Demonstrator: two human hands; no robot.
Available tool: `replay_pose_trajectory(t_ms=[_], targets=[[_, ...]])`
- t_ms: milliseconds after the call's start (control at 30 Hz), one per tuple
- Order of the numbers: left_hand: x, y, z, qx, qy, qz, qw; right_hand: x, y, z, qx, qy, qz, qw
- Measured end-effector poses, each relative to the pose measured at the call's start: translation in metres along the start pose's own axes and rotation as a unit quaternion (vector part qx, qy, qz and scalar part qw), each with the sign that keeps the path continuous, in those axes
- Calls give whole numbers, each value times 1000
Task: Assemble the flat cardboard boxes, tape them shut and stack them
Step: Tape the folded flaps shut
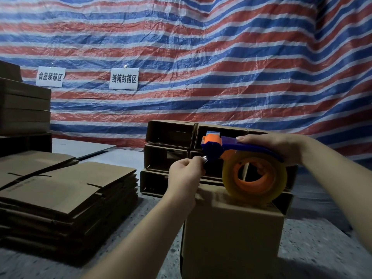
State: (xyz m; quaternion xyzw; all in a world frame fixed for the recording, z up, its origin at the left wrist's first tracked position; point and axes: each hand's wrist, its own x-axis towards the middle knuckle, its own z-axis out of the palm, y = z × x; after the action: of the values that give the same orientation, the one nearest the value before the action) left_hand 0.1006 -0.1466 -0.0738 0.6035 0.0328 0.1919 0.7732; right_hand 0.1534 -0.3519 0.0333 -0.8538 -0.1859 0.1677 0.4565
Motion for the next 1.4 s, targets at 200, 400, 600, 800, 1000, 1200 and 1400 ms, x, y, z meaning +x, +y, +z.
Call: replay_pose_trajectory(t_ms=[200,400,600,800,1000,1200,1400], targets=[[6,-8,-1,12,26,20,999,0,-18,-2,-85,-4,46,995],[5,-10,-1,-46,63,-3,997,-11,-10,-23,-128,3,74,989],[2,-9,-26,45,27,38,998,-8,-17,-14,-175,-8,85,981],[4,-17,-48,182,5,45,982,-1,-33,-2,-230,-27,109,967],[2,-29,-53,187,2,32,982,4,-43,10,-253,-56,130,957],[1,-31,-56,171,6,15,985,11,-50,16,-288,-45,150,945],[-2,-40,-58,170,8,-4,985,12,-52,20,-285,-43,156,945]])
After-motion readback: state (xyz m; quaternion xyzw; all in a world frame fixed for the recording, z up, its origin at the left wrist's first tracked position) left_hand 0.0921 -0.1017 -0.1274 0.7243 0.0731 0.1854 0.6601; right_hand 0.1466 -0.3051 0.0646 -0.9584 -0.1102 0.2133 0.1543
